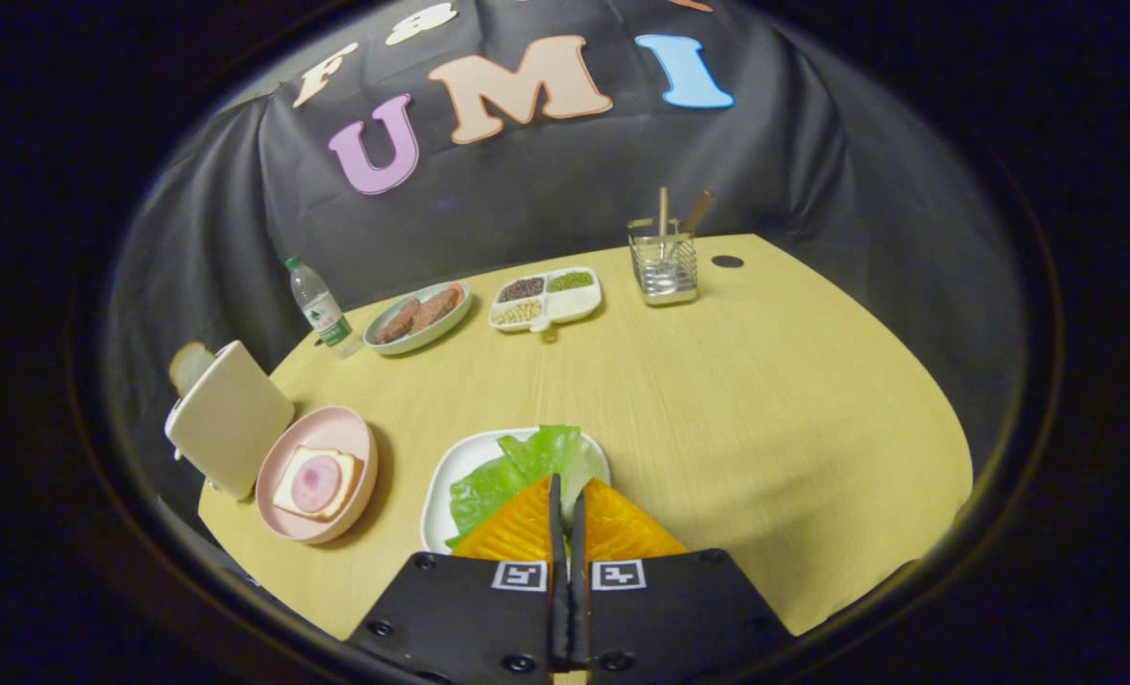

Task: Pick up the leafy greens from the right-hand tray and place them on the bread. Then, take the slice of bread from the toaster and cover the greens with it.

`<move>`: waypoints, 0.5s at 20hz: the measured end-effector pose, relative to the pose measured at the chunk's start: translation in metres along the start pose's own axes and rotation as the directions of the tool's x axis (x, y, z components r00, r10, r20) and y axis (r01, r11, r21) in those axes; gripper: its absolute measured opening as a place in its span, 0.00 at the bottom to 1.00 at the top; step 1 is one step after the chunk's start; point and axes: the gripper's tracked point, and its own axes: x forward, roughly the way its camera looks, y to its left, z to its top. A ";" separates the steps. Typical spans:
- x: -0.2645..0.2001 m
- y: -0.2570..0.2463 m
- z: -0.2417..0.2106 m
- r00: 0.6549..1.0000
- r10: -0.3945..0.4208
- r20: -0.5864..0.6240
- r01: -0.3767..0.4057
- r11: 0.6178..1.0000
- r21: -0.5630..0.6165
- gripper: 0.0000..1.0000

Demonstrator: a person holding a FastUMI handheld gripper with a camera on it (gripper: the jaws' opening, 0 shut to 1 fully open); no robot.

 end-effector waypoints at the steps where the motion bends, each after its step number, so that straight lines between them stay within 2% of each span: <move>1: -0.003 0.007 0.005 1.000 0.012 0.009 -0.012 1.000 -0.004 0.03; 10: -0.030 0.090 0.040 0.987 0.150 0.058 -0.150 0.989 -0.001 0.03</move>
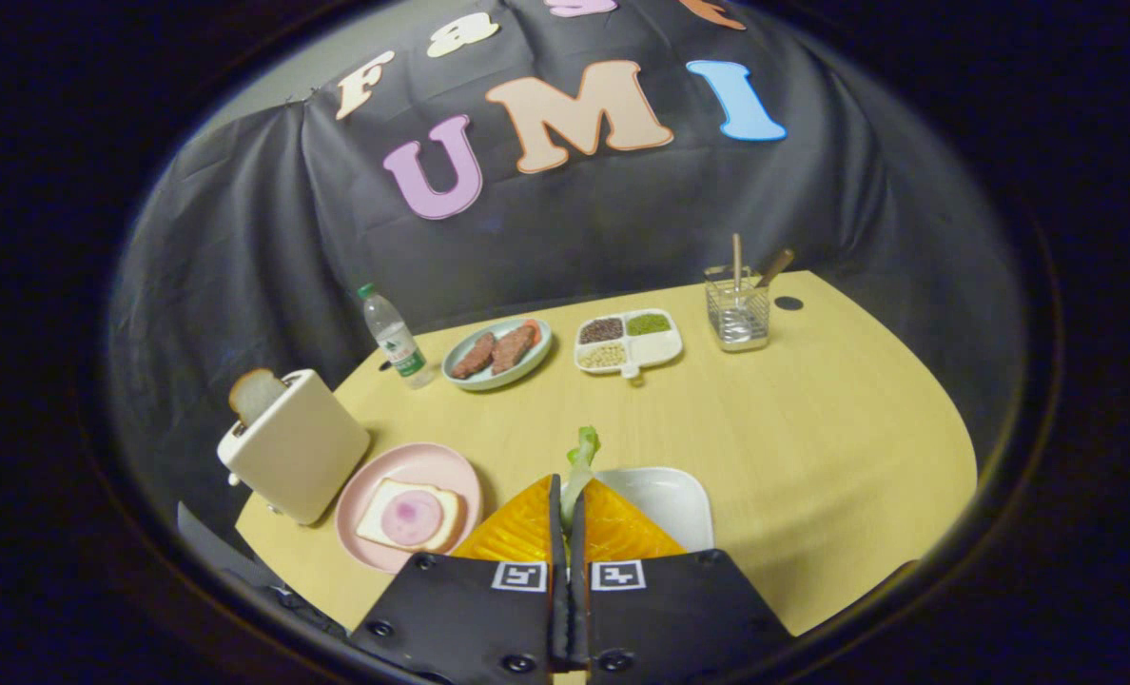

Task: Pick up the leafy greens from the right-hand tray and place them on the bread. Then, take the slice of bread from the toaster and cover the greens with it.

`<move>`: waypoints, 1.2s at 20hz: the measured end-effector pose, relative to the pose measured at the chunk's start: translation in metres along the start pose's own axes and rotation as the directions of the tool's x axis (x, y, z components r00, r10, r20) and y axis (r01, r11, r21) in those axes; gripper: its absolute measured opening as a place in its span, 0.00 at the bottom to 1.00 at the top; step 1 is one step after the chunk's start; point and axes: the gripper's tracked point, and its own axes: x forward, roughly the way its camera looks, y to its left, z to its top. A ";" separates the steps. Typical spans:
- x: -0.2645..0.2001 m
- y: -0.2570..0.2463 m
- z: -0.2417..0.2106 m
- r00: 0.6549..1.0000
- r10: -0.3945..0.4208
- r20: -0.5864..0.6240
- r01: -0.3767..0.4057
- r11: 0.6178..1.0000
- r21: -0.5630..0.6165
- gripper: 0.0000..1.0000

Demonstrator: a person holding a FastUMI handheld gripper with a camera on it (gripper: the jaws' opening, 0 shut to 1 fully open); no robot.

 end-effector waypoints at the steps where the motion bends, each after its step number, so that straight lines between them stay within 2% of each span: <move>1: 0.000 0.011 0.004 1.000 0.017 0.004 -0.017 1.000 -0.002 0.03; 8: 0.000 0.093 0.016 0.985 0.171 0.010 -0.171 0.984 0.042 0.03; 17: 0.027 0.178 -0.023 0.945 0.316 -0.087 -0.309 0.947 0.082 0.03; 20: 0.043 0.187 -0.048 0.937 0.316 -0.153 -0.309 0.949 0.065 0.03; 24: 0.062 0.167 -0.072 0.946 0.248 -0.211 -0.247 0.969 0.028 0.03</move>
